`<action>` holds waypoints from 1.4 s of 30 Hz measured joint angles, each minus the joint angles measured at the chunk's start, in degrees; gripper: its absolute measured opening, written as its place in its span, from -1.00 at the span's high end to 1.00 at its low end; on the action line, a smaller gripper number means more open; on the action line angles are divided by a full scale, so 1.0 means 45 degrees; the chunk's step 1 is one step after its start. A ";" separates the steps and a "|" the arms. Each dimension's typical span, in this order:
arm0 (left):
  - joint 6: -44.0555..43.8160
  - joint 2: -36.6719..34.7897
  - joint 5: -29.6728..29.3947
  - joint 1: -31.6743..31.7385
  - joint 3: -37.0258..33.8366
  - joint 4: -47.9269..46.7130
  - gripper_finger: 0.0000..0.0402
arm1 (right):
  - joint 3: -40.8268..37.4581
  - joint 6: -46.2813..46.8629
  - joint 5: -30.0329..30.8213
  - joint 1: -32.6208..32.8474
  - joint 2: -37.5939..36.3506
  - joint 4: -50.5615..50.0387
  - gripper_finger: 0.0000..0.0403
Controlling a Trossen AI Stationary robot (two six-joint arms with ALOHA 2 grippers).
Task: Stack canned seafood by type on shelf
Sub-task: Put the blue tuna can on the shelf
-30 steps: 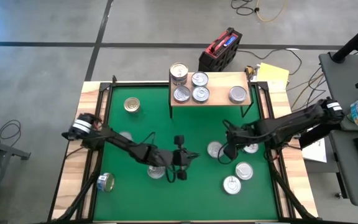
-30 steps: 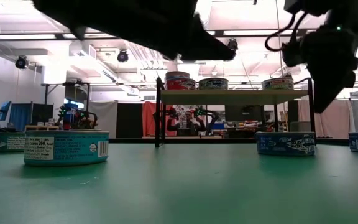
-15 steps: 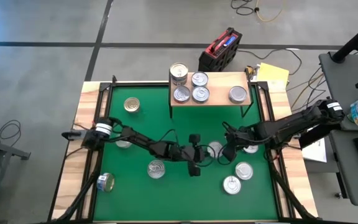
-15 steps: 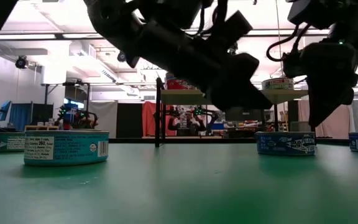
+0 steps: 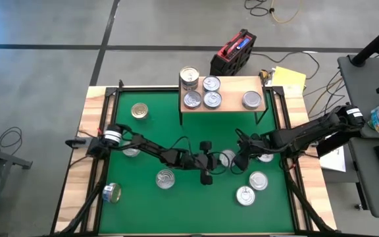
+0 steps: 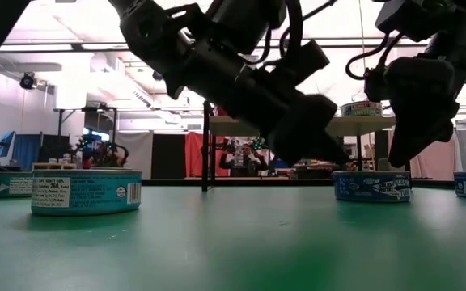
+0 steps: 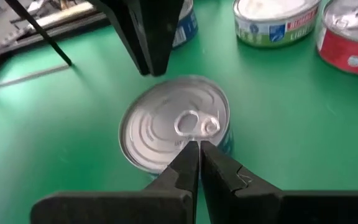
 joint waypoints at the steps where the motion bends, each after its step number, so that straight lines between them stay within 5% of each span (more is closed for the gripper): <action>1: -0.0016 0.0041 0.0002 0.0002 0.0000 0.0014 1.00 | 0.0000 0.0063 0.0003 0.0000 0.0000 0.0017 0.60; 10: -0.0043 0.0639 0.0671 0.0060 0.0393 0.0359 1.00 | -0.0029 0.0210 0.0245 0.0000 0.0010 0.0114 0.03; 18: -0.0733 0.0676 0.0656 0.0057 0.0180 0.0331 1.00 | -0.0085 0.0242 0.0242 0.0000 0.0015 0.0357 -0.29; 42: -0.1162 0.0771 0.0950 -0.0037 -0.0024 -0.0431 1.00 | -0.1113 0.0098 0.0024 0.0000 0.0217 0.3281 -0.38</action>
